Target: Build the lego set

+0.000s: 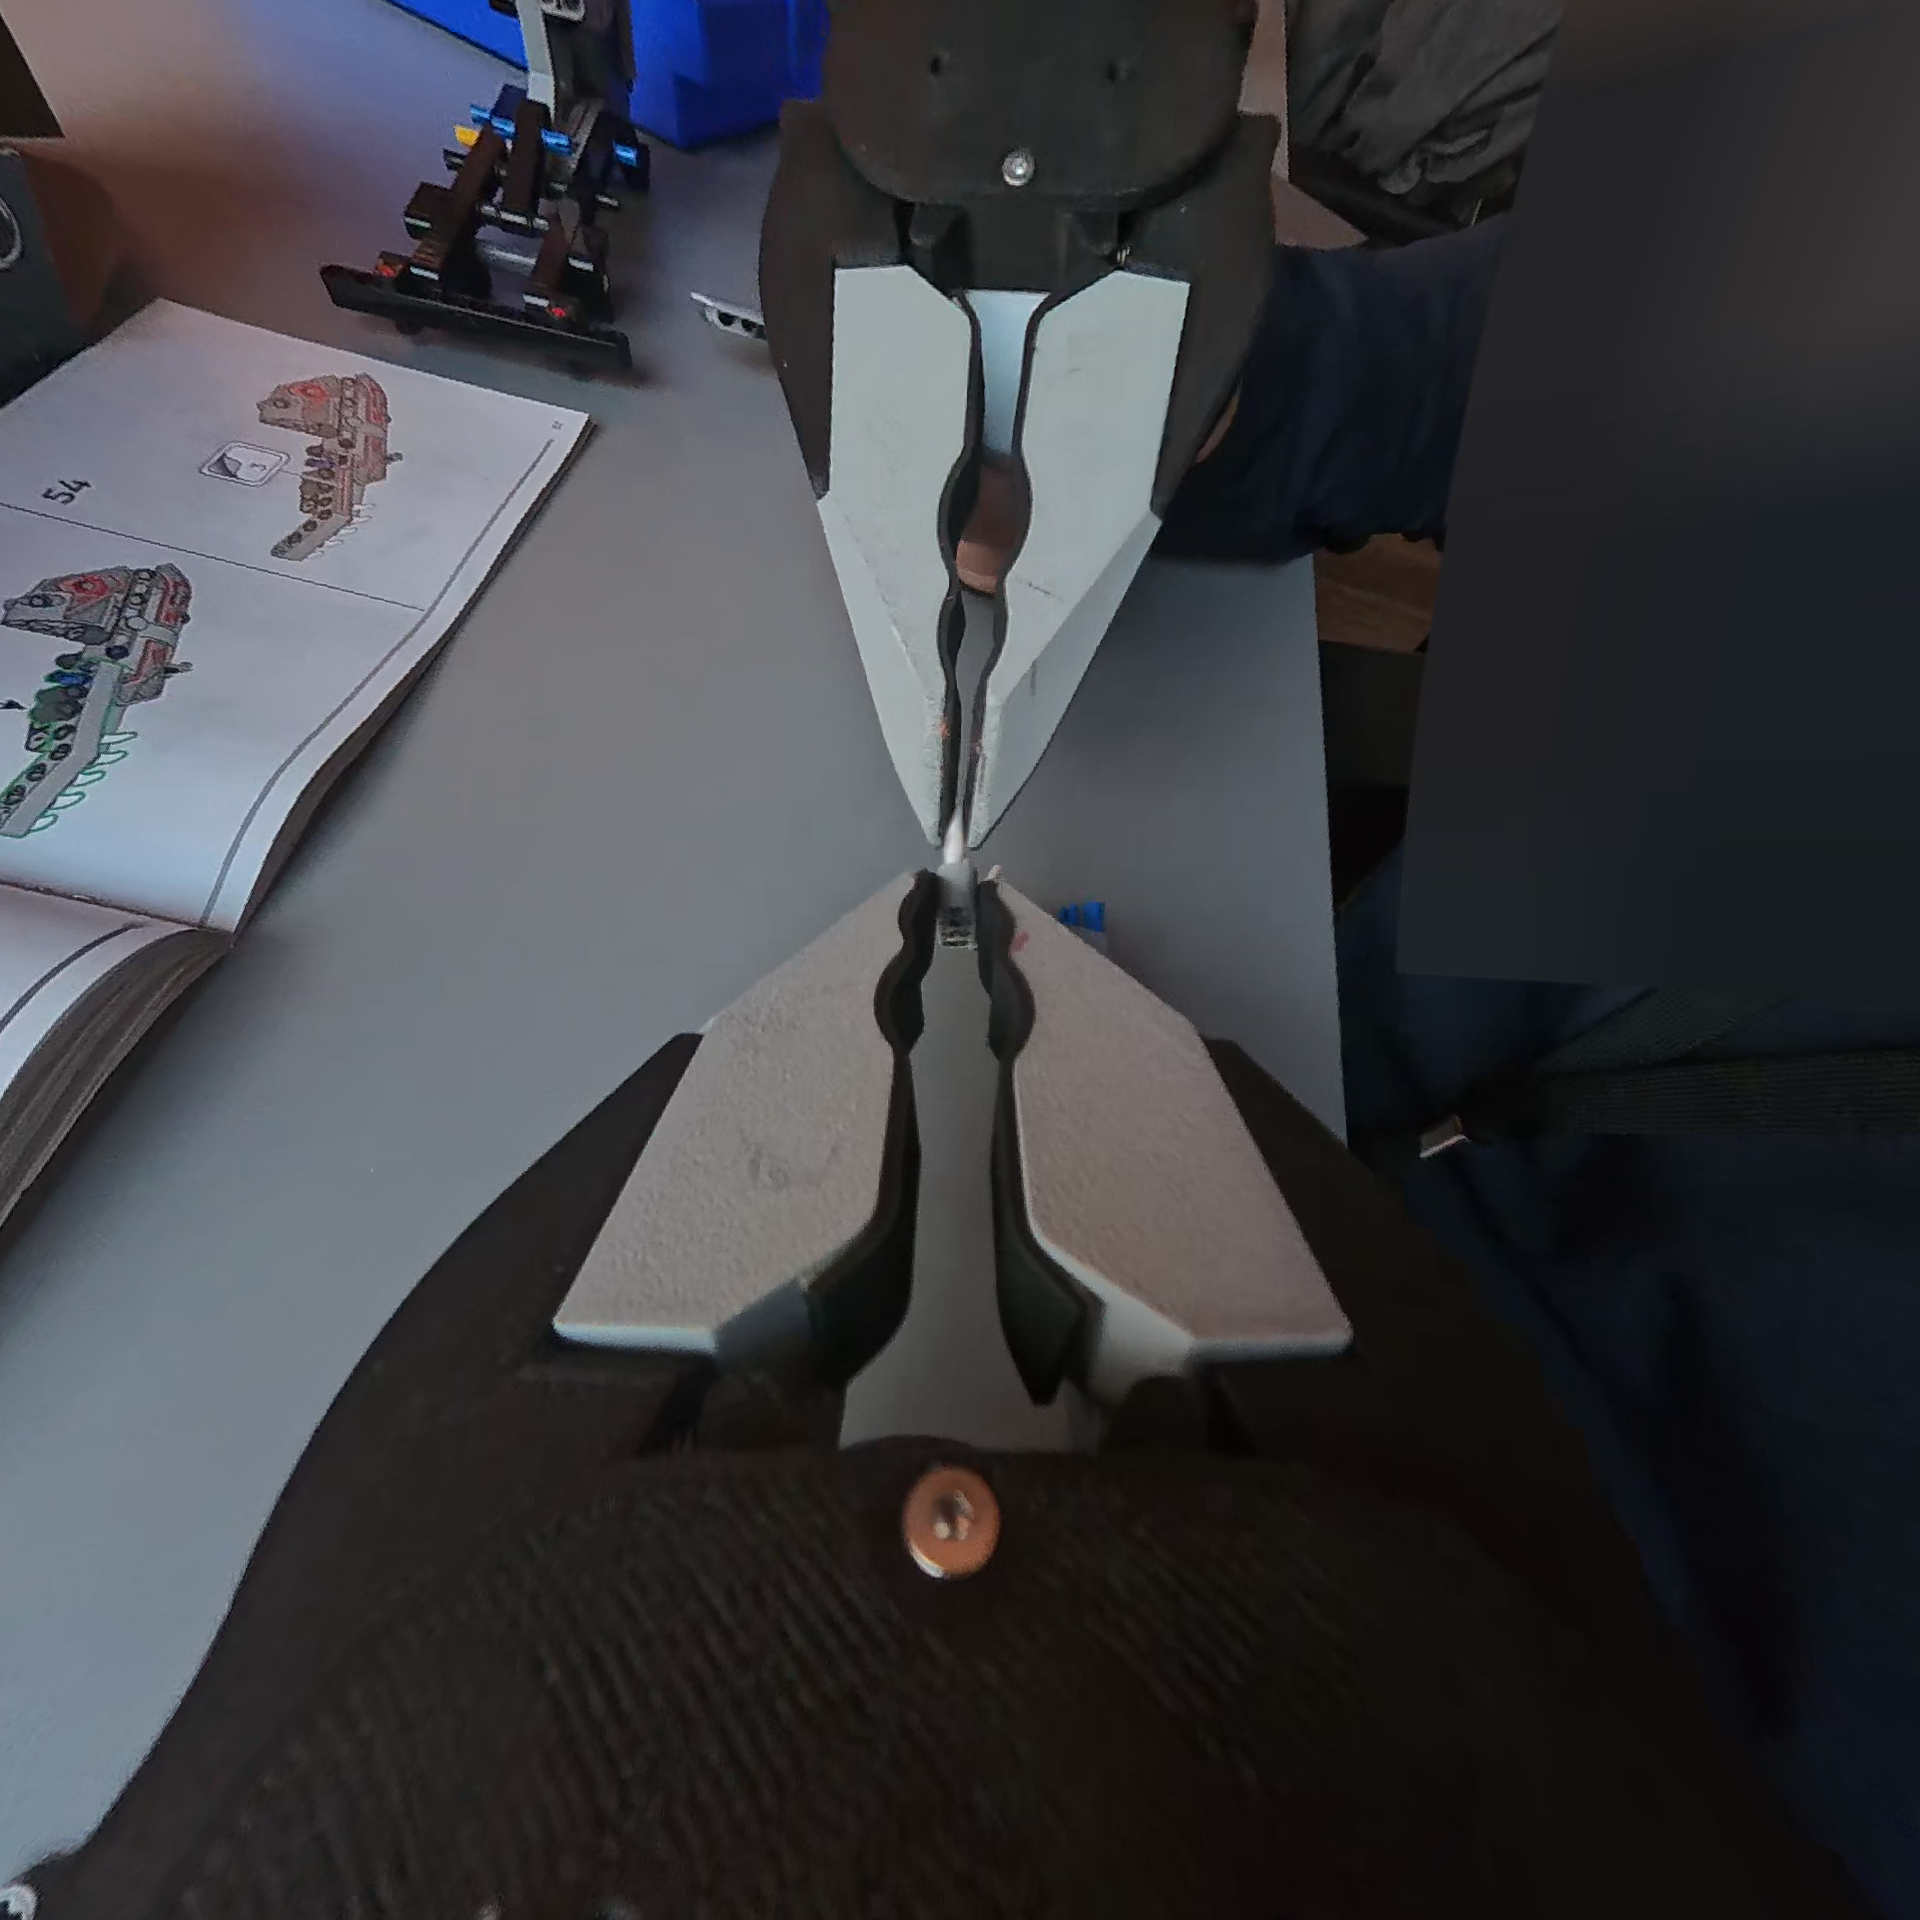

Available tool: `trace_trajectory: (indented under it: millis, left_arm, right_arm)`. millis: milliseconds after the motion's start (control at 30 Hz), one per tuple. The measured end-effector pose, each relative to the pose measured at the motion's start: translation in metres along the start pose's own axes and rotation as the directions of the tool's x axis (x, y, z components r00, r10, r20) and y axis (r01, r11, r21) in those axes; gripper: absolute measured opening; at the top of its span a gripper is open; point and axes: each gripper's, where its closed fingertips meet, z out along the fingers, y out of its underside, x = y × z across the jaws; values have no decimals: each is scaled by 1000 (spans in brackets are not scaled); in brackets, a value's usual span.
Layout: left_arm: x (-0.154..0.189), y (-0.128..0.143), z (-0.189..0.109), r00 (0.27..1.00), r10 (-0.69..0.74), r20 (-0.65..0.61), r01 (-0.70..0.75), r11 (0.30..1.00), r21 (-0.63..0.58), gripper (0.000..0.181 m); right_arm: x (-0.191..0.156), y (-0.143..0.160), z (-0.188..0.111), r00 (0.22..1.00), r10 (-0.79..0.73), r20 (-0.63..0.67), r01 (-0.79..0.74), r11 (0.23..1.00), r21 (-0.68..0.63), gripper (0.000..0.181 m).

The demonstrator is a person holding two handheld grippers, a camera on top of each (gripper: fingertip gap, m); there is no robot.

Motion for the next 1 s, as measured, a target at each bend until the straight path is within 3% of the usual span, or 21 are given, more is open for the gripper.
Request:
trace_trajectory:
  millis: [600,767,1000]
  left_arm:
    - [2,-1,-2,1000,-11,-21,11,1000,13,5]
    - [2,-8,-6,999,-29,-24,31,997,71,5]
    - [0,-5,-5,1000,-28,-9,29,999,45,5]
  right_arm:
    - [-2,-6,1,998,-61,-28,62,998,30,0]
    - [-3,-13,-1,999,-32,-14,33,995,94,0]
    - [-1,-6,2,1000,-29,-6,29,998,59,0]
